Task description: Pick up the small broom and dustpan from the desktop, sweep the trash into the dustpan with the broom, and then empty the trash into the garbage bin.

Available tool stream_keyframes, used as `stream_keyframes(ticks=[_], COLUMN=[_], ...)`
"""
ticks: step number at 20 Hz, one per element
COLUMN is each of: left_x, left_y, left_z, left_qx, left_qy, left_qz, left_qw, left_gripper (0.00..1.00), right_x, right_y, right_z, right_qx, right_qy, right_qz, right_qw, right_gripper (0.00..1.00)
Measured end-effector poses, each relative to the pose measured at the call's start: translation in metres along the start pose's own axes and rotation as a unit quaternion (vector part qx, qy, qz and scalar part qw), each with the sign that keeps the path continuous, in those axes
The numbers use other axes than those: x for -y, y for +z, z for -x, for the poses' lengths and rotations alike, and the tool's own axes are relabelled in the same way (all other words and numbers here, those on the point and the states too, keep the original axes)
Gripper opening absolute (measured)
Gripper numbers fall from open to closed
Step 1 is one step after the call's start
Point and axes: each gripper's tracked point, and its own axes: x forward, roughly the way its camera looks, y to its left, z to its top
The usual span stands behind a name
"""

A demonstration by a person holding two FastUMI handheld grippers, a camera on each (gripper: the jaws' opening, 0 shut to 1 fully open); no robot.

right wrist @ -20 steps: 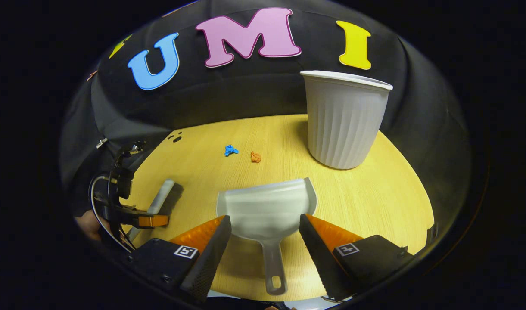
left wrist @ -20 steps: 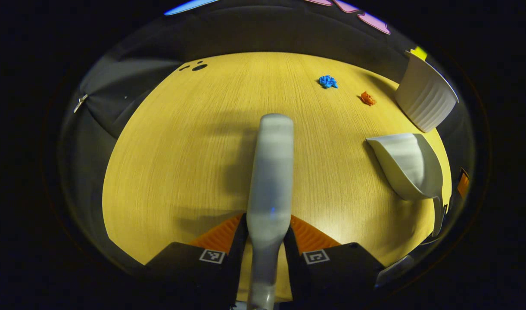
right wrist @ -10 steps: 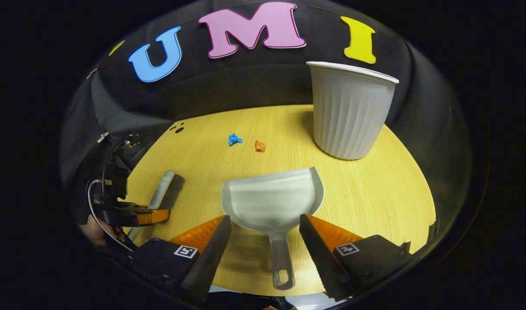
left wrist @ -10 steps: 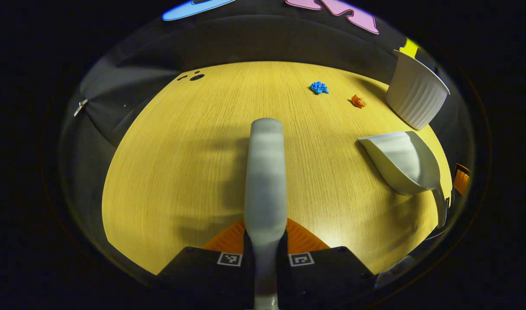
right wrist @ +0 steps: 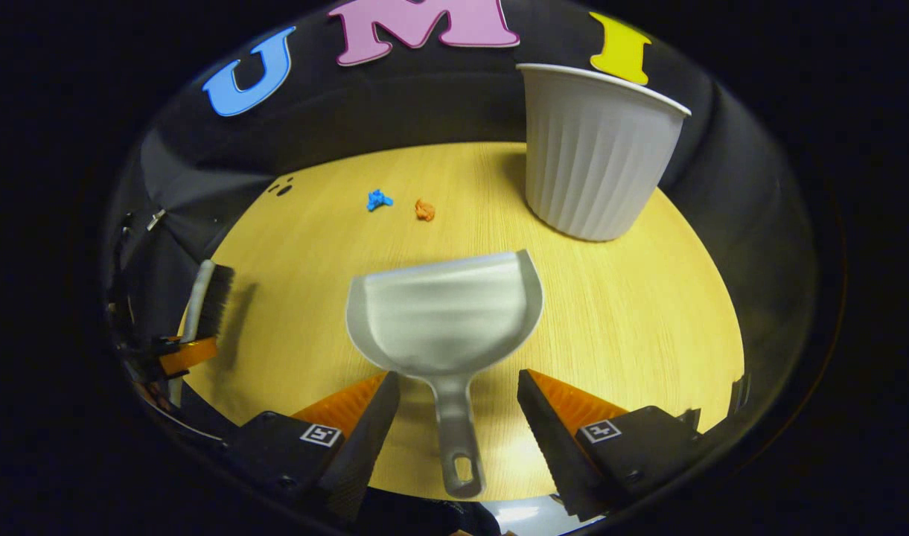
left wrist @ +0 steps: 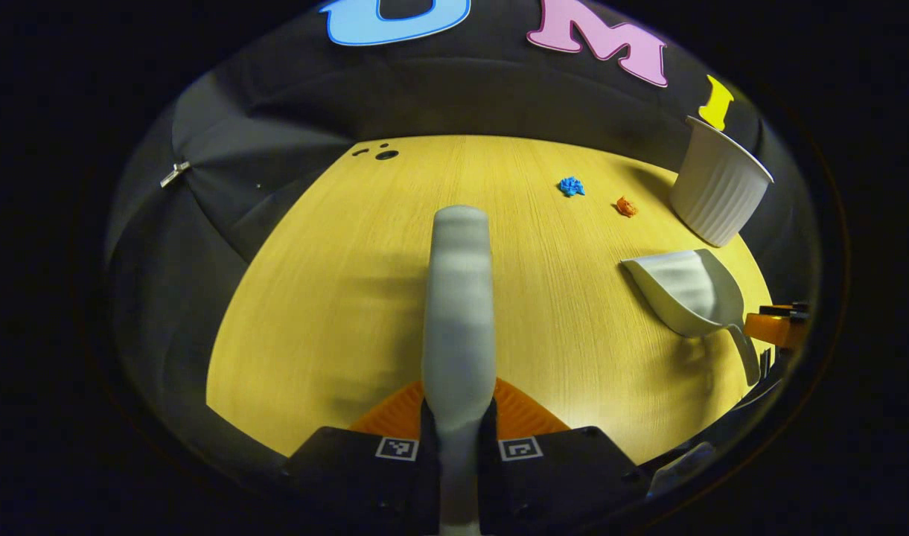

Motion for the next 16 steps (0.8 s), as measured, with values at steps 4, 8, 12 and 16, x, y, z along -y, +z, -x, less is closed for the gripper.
stream_keyframes(ticks=[4, 8, 12, 16], left_x=[-0.006, 0.001, 0.012, 0.019], left_y=[0.002, 0.003, 0.015, 0.028], left_z=[0.011, 0.005, -0.001, -0.015], left_qx=[0.004, -0.008, -0.01, -0.016], left_qy=[0.005, -0.004, -0.018, -0.019], left_qz=[-0.006, 0.004, 0.002, -0.007], left_qw=[1.0, 1.0, 1.0, 1.0], left_gripper=[0.25, 0.25, 0.29, 0.25], right_x=[0.007, 0.01, 0.013, 0.012], right_y=[-0.017, -0.03, -0.03, -0.026], right_z=[-0.019, -0.044, -0.059, -0.062], right_qx=[-0.032, -0.067, -0.079, -0.077], right_qy=[-0.011, -0.024, -0.032, -0.041], right_qz=[0.003, 0.006, -0.005, 0.021], right_qw=[0.999, 0.997, 0.996, 0.996], right_gripper=[0.99, 0.98, 0.76, 0.68])
